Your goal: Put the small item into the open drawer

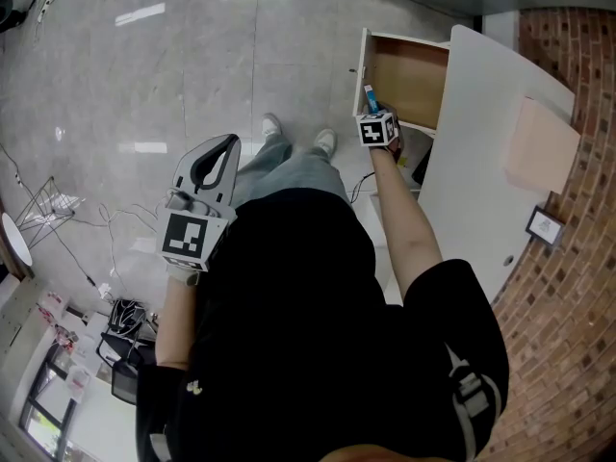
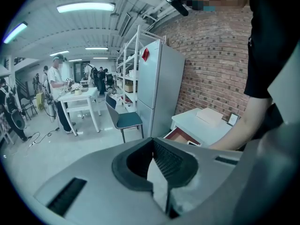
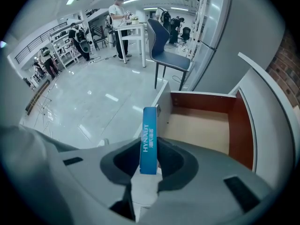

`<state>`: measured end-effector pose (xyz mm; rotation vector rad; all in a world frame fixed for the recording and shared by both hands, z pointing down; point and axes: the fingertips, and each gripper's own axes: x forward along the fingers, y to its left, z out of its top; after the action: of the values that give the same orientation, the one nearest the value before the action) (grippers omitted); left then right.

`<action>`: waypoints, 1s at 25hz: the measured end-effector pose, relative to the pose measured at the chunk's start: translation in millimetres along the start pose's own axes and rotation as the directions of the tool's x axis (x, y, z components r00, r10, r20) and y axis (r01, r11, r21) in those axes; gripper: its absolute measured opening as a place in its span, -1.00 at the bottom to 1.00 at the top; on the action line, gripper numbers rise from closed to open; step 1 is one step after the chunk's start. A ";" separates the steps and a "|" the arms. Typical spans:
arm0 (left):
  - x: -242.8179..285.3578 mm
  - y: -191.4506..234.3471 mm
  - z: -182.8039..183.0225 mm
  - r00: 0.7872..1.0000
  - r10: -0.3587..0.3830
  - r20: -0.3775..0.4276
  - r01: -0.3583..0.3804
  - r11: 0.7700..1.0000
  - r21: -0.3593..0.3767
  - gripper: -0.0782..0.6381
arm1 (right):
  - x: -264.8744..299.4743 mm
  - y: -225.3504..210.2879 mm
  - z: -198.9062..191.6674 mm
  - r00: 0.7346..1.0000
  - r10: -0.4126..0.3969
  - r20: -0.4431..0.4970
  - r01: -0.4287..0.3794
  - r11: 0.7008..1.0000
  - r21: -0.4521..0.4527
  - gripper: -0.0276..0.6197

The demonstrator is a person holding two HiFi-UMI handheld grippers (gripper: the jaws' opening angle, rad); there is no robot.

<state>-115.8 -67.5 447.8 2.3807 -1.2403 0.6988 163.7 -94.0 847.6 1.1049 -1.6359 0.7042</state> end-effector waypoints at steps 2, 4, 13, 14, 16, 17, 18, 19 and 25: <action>-0.5 -0.6 -1.3 1.000 0.001 -0.003 -0.001 1.000 0.003 -0.77 | 3.8 -0.4 0.5 1.000 0.003 -0.005 -0.003 1.000 0.005 -0.60; -1.7 -1.5 -2.7 1.000 0.003 -0.009 -0.003 1.000 0.004 -0.77 | 4.9 2.0 2.5 1.000 0.019 -0.005 -0.019 1.000 0.011 -0.54; -3.0 -3.9 -0.4 1.000 -0.001 0.005 0.001 1.000 0.008 -0.77 | -0.3 3.7 11.3 1.000 0.022 0.012 -0.022 1.000 0.010 -0.32; -2.6 -4.1 -0.1 1.000 -0.003 0.008 0.003 1.000 0.010 -0.77 | -1.2 3.4 11.7 1.000 0.022 0.014 -0.022 1.000 0.009 -0.32; -3.1 -3.8 0.0 1.000 -0.007 0.012 0.006 1.000 0.009 -0.77 | -5.2 6.3 14.6 0.999 0.030 0.020 -0.031 1.000 0.006 -0.34; -3.9 -3.5 -0.3 1.000 -0.006 0.013 0.006 1.000 0.004 -0.77 | -8.2 8.5 16.8 0.999 0.034 0.026 -0.034 0.999 0.000 -0.34; -4.7 -3.4 -0.5 1.000 -0.006 0.013 0.006 1.000 -0.001 -0.77 | -11.8 9.8 19.2 0.999 0.034 0.034 -0.034 0.999 -0.007 -0.35; -5.0 -3.6 -0.2 1.000 -0.008 0.017 0.008 1.000 -0.002 -0.77 | -16.2 10.2 21.8 0.998 0.033 0.044 -0.033 0.999 -0.011 -0.37; -3.7 -0.6 2.3 0.998 -0.023 0.056 0.024 1.000 -0.013 -0.77 | -49.7 7.7 45.0 0.993 0.014 0.118 -0.012 1.000 -0.015 -0.62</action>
<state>-116.5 -65.9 443.8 2.4149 -1.2336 0.6179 142.4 -112.8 786.3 1.1449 -1.7471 0.6451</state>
